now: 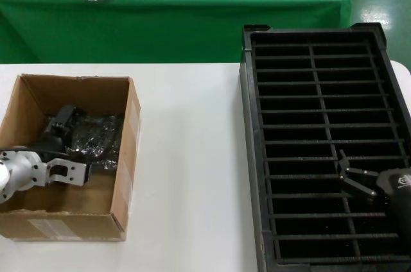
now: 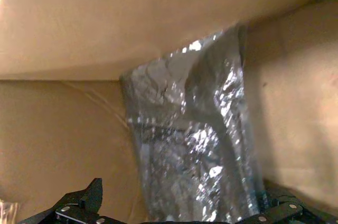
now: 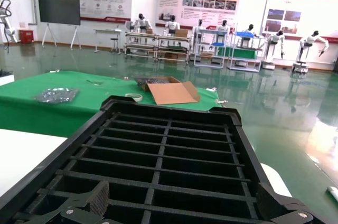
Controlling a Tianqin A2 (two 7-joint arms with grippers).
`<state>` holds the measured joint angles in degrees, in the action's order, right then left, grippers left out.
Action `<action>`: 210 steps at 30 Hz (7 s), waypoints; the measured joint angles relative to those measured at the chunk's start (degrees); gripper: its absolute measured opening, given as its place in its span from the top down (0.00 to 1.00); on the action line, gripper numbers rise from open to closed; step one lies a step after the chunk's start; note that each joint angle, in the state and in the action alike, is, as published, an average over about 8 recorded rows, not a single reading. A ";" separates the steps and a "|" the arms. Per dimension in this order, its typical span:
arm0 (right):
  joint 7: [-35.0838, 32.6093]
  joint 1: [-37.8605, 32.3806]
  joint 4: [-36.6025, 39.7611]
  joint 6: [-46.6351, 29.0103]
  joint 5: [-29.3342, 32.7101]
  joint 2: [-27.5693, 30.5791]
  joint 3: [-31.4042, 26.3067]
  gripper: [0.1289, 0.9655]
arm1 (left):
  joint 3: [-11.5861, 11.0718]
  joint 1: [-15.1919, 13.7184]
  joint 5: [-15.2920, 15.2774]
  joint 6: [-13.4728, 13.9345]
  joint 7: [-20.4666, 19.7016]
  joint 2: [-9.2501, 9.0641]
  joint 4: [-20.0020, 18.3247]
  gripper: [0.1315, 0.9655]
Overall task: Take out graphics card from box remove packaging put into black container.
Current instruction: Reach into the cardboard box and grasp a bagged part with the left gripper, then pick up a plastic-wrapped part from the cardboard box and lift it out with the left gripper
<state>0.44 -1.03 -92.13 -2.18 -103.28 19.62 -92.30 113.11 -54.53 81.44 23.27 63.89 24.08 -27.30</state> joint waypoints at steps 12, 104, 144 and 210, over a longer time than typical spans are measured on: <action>0.00 0.00 0.00 0.00 0.00 0.00 0.00 0.00 | -12.41 -3.03 11.78 -1.54 27.64 -4.44 10.14 0.06; 0.00 0.00 0.00 0.00 0.00 0.00 0.00 0.00 | -5.34 11.99 1.80 -7.69 -2.65 1.97 -17.09 0.99; 0.00 0.00 0.00 0.00 0.01 0.00 0.00 0.00 | -0.18 17.31 -15.11 0.28 -30.75 8.70 -28.07 0.98; 0.00 0.00 0.00 0.00 0.01 0.00 0.00 0.00 | -20.95 41.40 -25.50 15.11 -61.26 18.29 -87.46 0.99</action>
<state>0.44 -1.03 -92.13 -2.18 -103.28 19.62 -92.30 92.17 -13.13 55.94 38.38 2.63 42.37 -114.76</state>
